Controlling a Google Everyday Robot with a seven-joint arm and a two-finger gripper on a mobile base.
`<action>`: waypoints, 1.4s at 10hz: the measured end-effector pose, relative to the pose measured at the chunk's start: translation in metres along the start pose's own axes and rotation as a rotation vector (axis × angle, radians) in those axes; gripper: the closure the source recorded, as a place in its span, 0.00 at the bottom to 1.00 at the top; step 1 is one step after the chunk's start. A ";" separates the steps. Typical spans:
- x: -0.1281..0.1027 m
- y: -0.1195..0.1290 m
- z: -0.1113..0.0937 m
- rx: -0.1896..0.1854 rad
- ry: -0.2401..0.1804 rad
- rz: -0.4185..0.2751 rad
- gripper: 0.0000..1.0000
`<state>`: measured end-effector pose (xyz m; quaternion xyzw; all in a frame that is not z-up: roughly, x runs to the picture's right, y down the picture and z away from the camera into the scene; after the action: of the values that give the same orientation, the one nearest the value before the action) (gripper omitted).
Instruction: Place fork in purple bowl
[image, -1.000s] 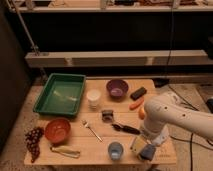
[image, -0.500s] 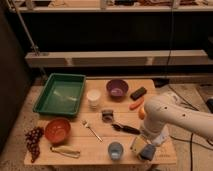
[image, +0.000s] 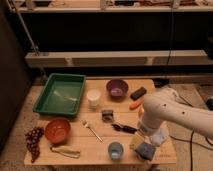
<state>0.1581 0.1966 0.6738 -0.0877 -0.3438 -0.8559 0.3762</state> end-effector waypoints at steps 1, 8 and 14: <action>0.022 0.003 -0.016 -0.014 0.013 -0.026 0.20; 0.182 -0.074 -0.041 -0.033 0.105 -0.261 0.20; 0.204 -0.104 -0.008 -0.021 0.100 -0.320 0.20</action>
<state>-0.0574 0.1228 0.6968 0.0069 -0.3252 -0.9118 0.2506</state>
